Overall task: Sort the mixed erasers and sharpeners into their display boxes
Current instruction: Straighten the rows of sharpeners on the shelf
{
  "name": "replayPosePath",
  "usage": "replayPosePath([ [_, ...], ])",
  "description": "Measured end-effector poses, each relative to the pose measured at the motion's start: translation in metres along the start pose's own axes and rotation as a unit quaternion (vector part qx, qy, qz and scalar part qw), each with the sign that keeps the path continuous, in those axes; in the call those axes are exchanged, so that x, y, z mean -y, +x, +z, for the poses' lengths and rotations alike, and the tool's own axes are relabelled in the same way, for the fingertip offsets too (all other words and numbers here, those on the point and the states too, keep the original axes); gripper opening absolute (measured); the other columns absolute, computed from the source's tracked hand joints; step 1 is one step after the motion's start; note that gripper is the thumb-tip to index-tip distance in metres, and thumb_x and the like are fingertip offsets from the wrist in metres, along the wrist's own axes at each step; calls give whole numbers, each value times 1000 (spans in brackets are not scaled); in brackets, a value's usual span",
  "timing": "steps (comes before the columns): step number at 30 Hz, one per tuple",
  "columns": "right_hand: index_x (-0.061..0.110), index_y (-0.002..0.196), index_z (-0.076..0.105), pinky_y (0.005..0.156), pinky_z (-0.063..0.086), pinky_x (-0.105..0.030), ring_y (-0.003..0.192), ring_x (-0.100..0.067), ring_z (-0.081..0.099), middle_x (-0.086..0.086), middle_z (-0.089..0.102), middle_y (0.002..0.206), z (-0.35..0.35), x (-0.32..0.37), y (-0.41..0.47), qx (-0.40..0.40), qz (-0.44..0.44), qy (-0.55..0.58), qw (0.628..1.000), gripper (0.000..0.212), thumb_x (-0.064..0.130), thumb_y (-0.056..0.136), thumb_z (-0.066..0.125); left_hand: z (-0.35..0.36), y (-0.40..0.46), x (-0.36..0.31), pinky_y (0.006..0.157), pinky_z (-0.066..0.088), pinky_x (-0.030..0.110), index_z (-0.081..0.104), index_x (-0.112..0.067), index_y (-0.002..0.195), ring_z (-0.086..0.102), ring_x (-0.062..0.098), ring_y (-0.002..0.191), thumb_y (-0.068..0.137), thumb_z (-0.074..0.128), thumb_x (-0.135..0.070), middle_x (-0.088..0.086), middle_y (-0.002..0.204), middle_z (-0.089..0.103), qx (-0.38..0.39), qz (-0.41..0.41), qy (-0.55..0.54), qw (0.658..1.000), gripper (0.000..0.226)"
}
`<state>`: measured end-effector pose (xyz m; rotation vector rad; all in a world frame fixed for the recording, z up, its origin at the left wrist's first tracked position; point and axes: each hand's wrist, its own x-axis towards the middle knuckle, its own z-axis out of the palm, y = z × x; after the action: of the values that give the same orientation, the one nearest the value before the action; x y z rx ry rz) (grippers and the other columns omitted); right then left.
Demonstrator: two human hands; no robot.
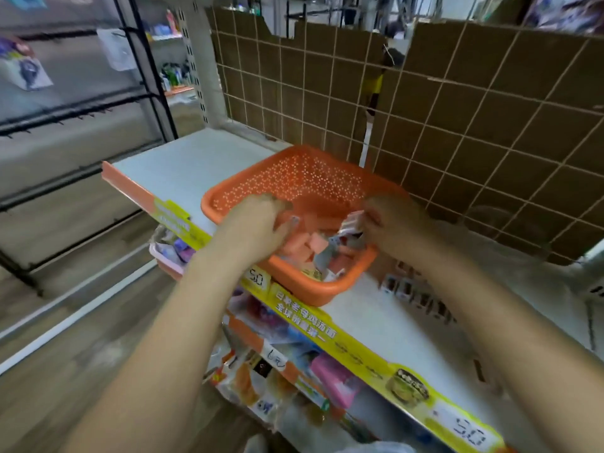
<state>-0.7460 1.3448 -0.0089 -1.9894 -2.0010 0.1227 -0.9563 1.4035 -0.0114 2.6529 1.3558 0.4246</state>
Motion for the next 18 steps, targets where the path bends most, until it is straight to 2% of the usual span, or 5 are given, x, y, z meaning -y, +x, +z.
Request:
replayPosePath([
  [4, 13, 122, 54, 84, 37, -23, 110, -22, 52, -8, 55, 123, 11, 6, 35, 129, 79, -68, 986, 34, 18, 88, 54, 4, 50, 11, 83, 42, 30, 62, -14, 114, 56, 27, 105, 86, 58, -27, 12, 114, 63, 101, 50, -7, 994, 32],
  [8, 12, 117, 59, 83, 47, -28, 97, -21, 58, -8, 60, 113, 14, 16, 54, 246, 143, -79, 955, 35, 23, 84, 62, 11, 93, 20, 82, 40, 25, 60, -15, 116, 54, 23, 107, 84, 59, -21, 8, 119, 60, 199, 96, 10, 975, 33],
  [12, 9, 114, 61, 73, 50, -29, 90, -22, 61, -12, 63, 110, 14, 21, 63, 278, 184, -66, 941, 30, 16, 85, 60, 19, 122, 29, 93, 45, 37, 56, -17, 123, 53, 24, 108, 78, 65, -22, 2, 123, 56, 273, 110, 29, 955, 46],
  [15, 7, 114, 61, 66, 49, -28, 83, -23, 60, -15, 63, 109, 12, 23, 64, 292, 205, -46, 933, 29, 10, 86, 56, 27, 133, 29, 88, 50, 37, 61, -15, 116, 58, 24, 100, 67, 76, -22, 2, 115, 60, 356, 91, 55, 928, 52],
  [18, 6, 116, 61, 58, 41, -21, 84, -21, 53, -14, 61, 112, 9, 28, 65, 300, 212, -70, 927, 31, 11, 87, 53, 36, 134, 26, 76, 49, 29, 64, -12, 106, 58, 21, 87, 71, 75, -27, 2, 99, 62, 372, 90, 63, 922, 39],
])
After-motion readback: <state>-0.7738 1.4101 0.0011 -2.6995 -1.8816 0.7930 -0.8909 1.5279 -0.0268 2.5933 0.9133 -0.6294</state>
